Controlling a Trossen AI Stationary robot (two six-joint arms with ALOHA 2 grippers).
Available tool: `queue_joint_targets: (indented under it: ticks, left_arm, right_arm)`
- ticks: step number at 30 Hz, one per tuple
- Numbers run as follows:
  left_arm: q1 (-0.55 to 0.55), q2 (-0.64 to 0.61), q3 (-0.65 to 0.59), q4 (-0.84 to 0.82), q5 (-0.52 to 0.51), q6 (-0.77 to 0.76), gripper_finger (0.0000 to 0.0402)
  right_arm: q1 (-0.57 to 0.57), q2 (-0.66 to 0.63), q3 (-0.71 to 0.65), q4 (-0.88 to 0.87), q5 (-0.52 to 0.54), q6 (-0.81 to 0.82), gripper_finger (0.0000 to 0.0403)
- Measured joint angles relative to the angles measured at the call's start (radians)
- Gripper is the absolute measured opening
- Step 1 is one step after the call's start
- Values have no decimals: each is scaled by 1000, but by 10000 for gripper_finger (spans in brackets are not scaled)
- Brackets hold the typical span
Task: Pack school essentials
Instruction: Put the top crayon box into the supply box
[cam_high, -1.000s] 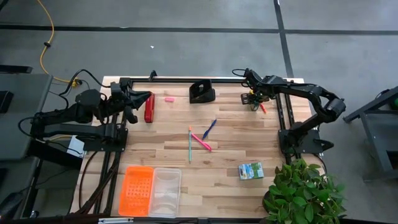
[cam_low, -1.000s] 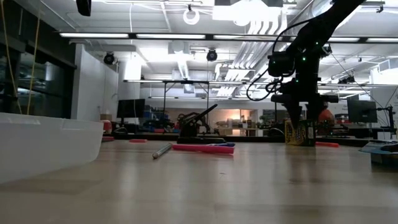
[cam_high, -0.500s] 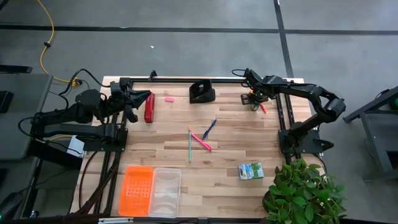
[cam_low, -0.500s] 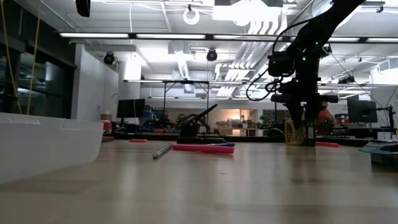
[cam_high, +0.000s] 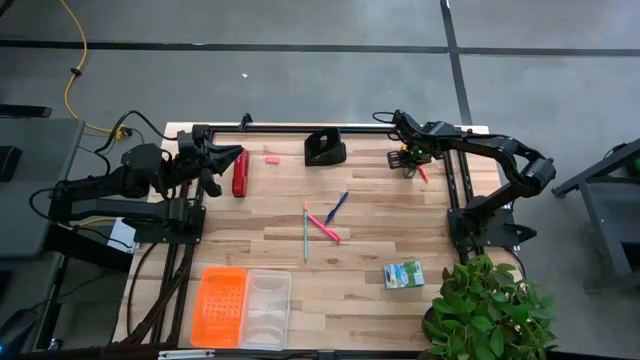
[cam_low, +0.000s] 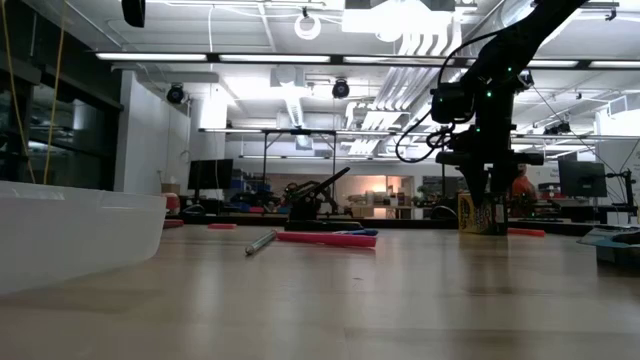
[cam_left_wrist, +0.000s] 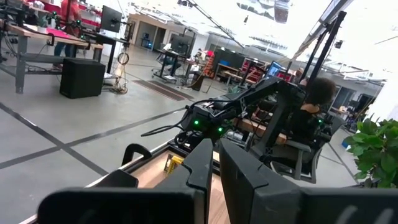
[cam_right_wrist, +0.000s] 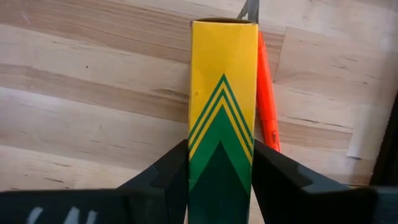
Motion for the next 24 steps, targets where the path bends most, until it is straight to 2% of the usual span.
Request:
queue_joint_targets:
  ticks: [9,14,19,24]
  left_arm:
    - [0,0,0,0,0,0,21]
    - [0,0,0,0,0,0,21]
    - [0,0,0,0,0,0,21]
    - [0,1,0,0,-2,-1,21]
  right_arm:
    - [0,0,0,-3,1,0,103]
    - [0,-35,0,-4,-24,-3,97]
    - [20,-184,0,23,-51,-10,96]
    - [85,-393,0,160,-127,-14,96]
